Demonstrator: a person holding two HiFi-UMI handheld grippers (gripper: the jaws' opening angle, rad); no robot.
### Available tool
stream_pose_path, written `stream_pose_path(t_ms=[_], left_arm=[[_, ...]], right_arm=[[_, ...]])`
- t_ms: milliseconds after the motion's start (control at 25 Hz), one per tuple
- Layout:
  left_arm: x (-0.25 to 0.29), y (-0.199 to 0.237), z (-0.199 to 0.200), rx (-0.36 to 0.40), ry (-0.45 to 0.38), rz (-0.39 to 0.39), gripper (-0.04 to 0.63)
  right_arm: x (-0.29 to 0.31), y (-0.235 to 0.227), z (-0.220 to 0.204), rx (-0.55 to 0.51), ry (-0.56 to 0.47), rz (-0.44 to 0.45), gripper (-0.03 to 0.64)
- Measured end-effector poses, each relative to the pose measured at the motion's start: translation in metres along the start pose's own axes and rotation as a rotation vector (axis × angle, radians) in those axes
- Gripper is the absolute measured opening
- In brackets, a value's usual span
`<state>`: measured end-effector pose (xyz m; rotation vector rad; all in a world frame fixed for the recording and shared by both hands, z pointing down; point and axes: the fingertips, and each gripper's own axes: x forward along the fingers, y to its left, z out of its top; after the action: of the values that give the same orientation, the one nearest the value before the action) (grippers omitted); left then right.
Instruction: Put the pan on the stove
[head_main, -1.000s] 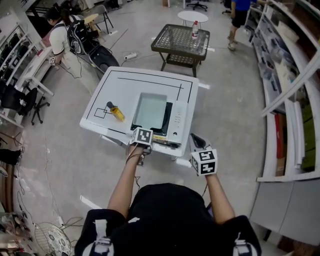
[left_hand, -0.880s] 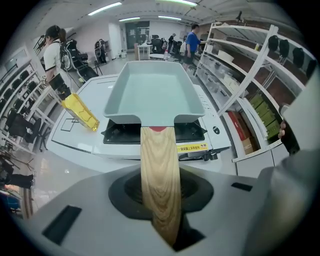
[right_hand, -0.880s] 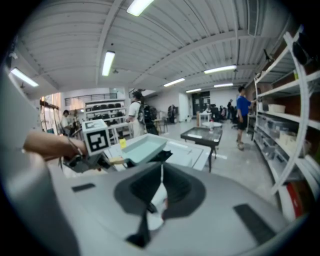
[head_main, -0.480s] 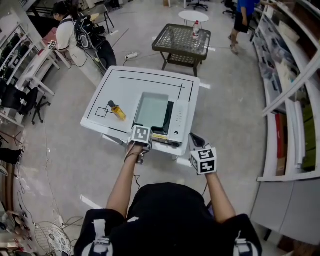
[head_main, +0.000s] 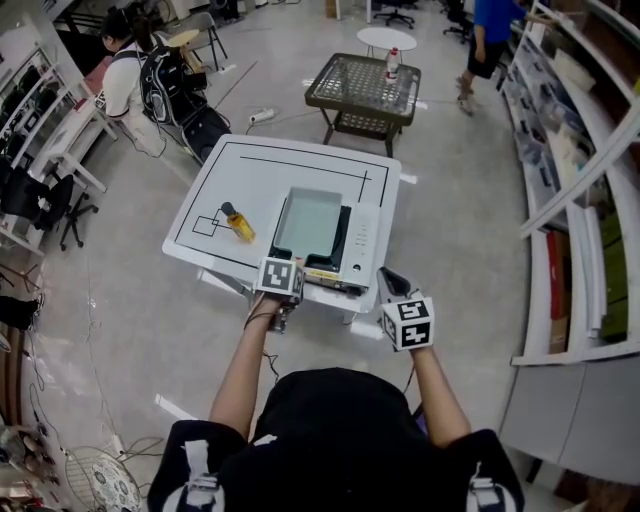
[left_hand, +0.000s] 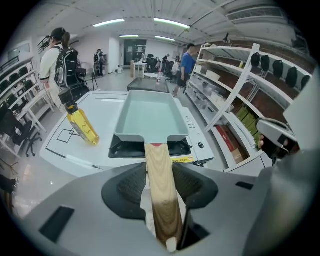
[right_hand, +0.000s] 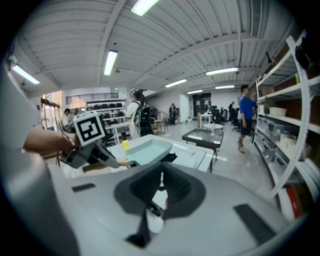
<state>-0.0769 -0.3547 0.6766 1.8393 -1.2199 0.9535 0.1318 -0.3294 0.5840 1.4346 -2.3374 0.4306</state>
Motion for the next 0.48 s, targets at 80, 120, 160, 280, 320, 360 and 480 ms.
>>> stream_pose_path(t_ms=[80, 120, 160, 280, 320, 360, 480], left_arm=[[-0.008, -0.001, 0.004, 0.013, -0.038, -0.022, 0.189], [-0.014, -0.002, 0.007, 0.014, -0.061, -0.030, 0.189], [-0.020, -0.001, 0.010, 0.010, -0.083, -0.037, 0.187], [-0.041, -0.001, 0.021, -0.003, -0.150, -0.063, 0.163], [-0.049, -0.001, 0.026, 0.001, -0.180, -0.070, 0.151], [-0.058, -0.002, 0.032, 0.012, -0.217, -0.076, 0.136], [-0.089, -0.006, 0.051, 0.089, -0.353, -0.069, 0.085]], right_arm=[[0.000, 0.005, 0.003, -0.002, -0.007, -0.001, 0.035], [0.000, 0.007, 0.004, -0.005, -0.008, -0.002, 0.035], [0.000, 0.009, 0.004, -0.008, -0.007, -0.002, 0.035], [0.001, 0.015, 0.007, -0.019, -0.005, -0.003, 0.035], [0.001, 0.018, 0.010, -0.024, -0.007, -0.002, 0.035], [0.001, 0.020, 0.013, -0.031, -0.011, -0.002, 0.035], [-0.002, 0.024, 0.029, -0.046, -0.034, -0.007, 0.035]])
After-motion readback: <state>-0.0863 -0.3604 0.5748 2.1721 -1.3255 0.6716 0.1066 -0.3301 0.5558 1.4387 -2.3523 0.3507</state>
